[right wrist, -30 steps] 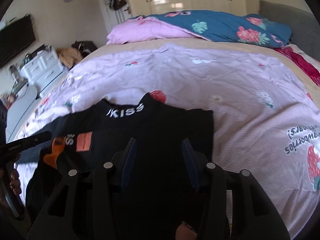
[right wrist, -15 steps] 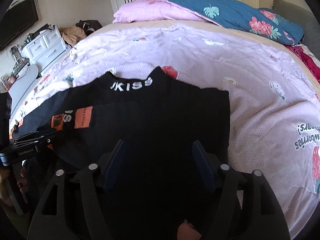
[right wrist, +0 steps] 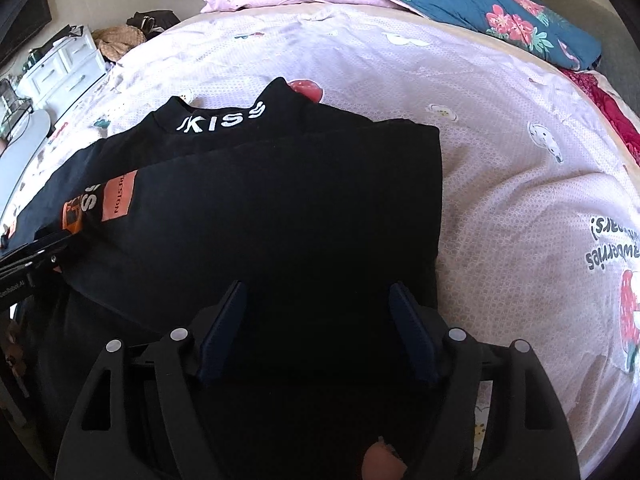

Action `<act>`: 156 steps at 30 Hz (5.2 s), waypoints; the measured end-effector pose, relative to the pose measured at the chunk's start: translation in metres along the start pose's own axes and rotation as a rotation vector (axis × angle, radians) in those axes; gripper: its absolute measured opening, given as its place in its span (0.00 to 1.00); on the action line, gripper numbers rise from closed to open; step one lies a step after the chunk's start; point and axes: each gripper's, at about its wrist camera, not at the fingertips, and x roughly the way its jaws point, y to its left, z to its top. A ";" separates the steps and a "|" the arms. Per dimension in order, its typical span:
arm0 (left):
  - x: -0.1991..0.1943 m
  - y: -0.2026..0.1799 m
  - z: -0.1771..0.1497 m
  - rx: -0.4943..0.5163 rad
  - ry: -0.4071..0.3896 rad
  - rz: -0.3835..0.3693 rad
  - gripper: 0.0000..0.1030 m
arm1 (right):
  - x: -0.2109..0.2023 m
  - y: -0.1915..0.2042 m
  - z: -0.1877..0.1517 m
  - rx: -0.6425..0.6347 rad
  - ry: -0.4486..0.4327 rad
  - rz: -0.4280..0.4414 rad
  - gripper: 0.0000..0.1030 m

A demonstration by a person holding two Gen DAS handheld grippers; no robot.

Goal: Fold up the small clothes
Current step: 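Move the left gripper toward the orange cuff of the other sleeve, then grasp the orange sleeve cuff with the left gripper and lift it, then carry the sleeve across the shirt body with the left gripper and lay it down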

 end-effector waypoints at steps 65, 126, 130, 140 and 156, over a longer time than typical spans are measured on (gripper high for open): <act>-0.116 0.132 -0.024 -0.393 -0.259 0.306 0.91 | -0.080 0.145 0.015 -0.051 -0.290 0.187 0.96; -0.132 0.292 -0.062 -0.716 -0.256 0.521 0.52 | -0.061 0.299 -0.008 -0.332 -0.227 0.262 0.96; -0.134 0.290 -0.060 -0.698 -0.282 0.460 0.11 | -0.059 0.291 -0.010 -0.311 -0.214 0.254 0.96; -0.176 0.260 -0.043 -0.602 -0.450 0.304 0.07 | -0.058 0.264 -0.010 -0.241 -0.213 0.222 0.96; -0.194 0.173 -0.007 -0.426 -0.574 0.039 0.07 | -0.066 0.212 -0.004 -0.070 -0.242 0.183 0.96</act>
